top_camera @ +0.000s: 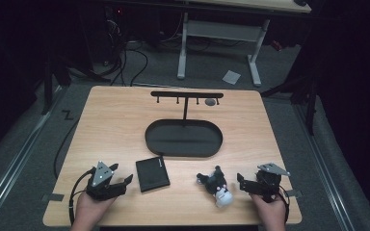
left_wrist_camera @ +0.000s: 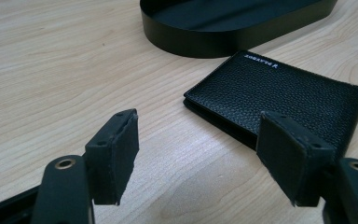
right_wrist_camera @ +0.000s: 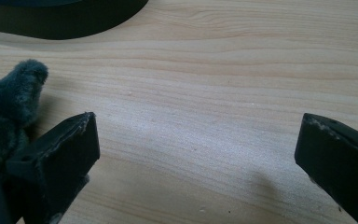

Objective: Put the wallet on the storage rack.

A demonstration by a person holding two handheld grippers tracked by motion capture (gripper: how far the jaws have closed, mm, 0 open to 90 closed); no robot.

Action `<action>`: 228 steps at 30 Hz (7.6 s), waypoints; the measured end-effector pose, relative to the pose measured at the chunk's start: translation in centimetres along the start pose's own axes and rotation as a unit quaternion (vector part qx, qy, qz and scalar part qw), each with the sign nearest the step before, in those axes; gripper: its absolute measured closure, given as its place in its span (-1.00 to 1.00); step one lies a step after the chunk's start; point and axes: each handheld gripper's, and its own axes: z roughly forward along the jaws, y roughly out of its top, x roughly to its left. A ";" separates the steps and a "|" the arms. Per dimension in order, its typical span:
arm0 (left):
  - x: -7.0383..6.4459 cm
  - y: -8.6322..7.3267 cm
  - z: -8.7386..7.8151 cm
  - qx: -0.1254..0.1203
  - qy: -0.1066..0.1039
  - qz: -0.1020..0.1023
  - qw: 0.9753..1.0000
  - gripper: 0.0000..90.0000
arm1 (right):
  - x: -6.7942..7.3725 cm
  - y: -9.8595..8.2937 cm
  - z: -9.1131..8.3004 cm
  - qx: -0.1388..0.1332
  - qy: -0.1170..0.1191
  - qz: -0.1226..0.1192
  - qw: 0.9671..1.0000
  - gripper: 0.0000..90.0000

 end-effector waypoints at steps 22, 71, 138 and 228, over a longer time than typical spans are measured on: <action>0.0 0.0 -0.1 -0.004 0.003 0.002 1.000 -0.34 | 0.1 -0.1 -0.3 -0.014 0.019 -0.006 1.000 -1.00; -6.1 1.4 2.1 0.007 -0.108 0.113 0.988 -0.43 | 1.4 -0.6 -1.0 -0.042 0.078 -0.023 0.996 -0.65; -5.8 1.6 0.7 -0.039 -0.048 0.144 0.988 0.79 | 1.0 -1.1 -1.0 -0.044 0.091 -0.007 0.995 -0.50; 0.4 2.5 -2.5 -0.161 0.032 -0.082 0.983 0.77 | 1.6 -1.2 -0.6 -0.035 0.091 -0.014 0.995 -0.49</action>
